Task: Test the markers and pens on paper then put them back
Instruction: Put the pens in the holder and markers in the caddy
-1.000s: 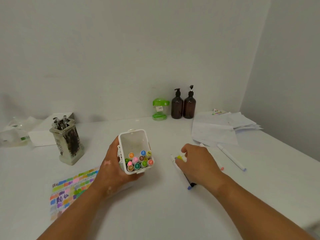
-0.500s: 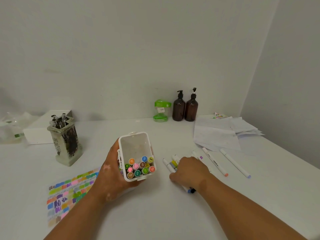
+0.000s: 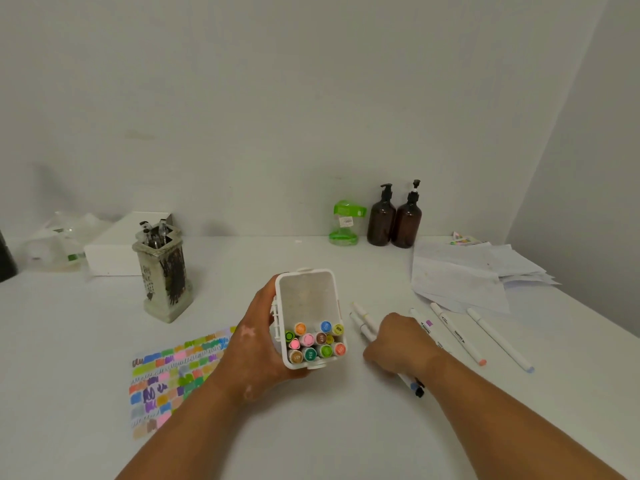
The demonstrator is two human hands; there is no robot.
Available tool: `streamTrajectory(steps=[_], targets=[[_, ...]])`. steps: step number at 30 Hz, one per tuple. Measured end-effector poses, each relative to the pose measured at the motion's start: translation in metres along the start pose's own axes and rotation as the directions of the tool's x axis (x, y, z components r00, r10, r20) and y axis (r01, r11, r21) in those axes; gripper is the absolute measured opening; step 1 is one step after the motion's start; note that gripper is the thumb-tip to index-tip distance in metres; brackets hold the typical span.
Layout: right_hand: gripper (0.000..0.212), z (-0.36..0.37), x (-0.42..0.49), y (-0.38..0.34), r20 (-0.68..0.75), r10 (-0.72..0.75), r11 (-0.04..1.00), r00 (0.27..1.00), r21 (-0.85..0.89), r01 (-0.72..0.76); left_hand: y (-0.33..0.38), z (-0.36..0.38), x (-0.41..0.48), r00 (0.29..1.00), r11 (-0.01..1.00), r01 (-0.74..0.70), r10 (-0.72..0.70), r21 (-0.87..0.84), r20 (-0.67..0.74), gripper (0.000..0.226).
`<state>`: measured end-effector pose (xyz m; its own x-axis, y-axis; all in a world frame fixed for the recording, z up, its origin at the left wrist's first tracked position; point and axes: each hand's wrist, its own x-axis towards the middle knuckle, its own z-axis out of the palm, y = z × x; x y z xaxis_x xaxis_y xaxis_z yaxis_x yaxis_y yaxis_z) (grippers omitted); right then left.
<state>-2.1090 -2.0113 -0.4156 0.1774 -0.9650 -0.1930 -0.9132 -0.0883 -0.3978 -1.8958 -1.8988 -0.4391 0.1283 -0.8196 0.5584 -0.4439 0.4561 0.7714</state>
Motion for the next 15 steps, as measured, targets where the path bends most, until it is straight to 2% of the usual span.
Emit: streamTrajectory(steps=[1,2,3,4,6,7,8,9,10,11,13,15], targets=[[0.015,-0.010,-0.004,0.001,0.059,0.024,0.971,0.998,0.235,-0.037,0.000,0.001,-0.001,1.000,1.000,0.002,-0.002,-0.006,0.004,0.106],[0.021,-0.022,-0.009,-0.001,0.139,0.016,0.867,0.990,0.492,-0.083,0.001,0.001,-0.001,1.000,1.000,0.002,-0.001,-0.010,0.011,0.107],[0.029,-0.036,-0.016,-0.004,0.171,-0.045,0.705,0.984,0.704,-0.090,0.001,0.002,-0.001,1.000,1.000,-0.002,0.002,-0.010,0.018,0.108],[0.035,-0.049,-0.023,-0.009,0.131,-0.129,0.534,0.983,0.845,-0.043,0.001,0.003,0.000,1.000,1.000,-0.010,0.010,-0.005,0.021,0.109],[0.038,-0.073,-0.038,-0.028,-0.055,-0.278,0.208,0.959,0.971,0.116,0.000,0.004,0.001,1.000,1.000,-0.022,0.022,0.014,0.019,0.111],[0.033,-0.082,-0.047,-0.038,-0.161,-0.357,0.065,0.920,0.978,0.197,-0.002,0.004,0.002,1.000,0.999,-0.021,0.021,0.023,0.017,0.112],[0.024,-0.087,-0.054,-0.049,-0.256,-0.428,-0.039,0.867,0.963,0.265,-0.002,0.004,0.002,1.000,0.999,-0.017,0.016,0.031,0.017,0.112],[0.019,-0.088,-0.062,-0.060,-0.327,-0.488,-0.093,0.809,0.942,0.324,-0.002,0.004,0.002,1.000,0.999,-0.011,0.011,0.035,0.018,0.112],[0.021,-0.085,-0.068,-0.069,-0.371,-0.538,-0.095,0.757,0.919,0.382,-0.001,0.005,0.001,1.000,0.999,-0.004,0.003,0.041,0.019,0.112],[0.020,-0.079,-0.073,-0.078,-0.385,-0.575,-0.044,0.722,0.896,0.442,-0.001,0.005,0.000,1.000,0.998,0.009,-0.010,0.055,0.018,0.111],[0.013,-0.062,-0.078,-0.091,-0.384,-0.613,0.142,0.690,0.806,0.575,0.001,0.007,0.001,0.999,0.995,0.040,-0.041,0.093,0.012,0.114],[0.014,-0.044,-0.077,-0.098,-0.356,-0.641,0.313,0.680,0.687,0.655,0.001,0.008,-0.001,0.998,0.985,0.060,-0.062,0.164,0.001,0.113]])
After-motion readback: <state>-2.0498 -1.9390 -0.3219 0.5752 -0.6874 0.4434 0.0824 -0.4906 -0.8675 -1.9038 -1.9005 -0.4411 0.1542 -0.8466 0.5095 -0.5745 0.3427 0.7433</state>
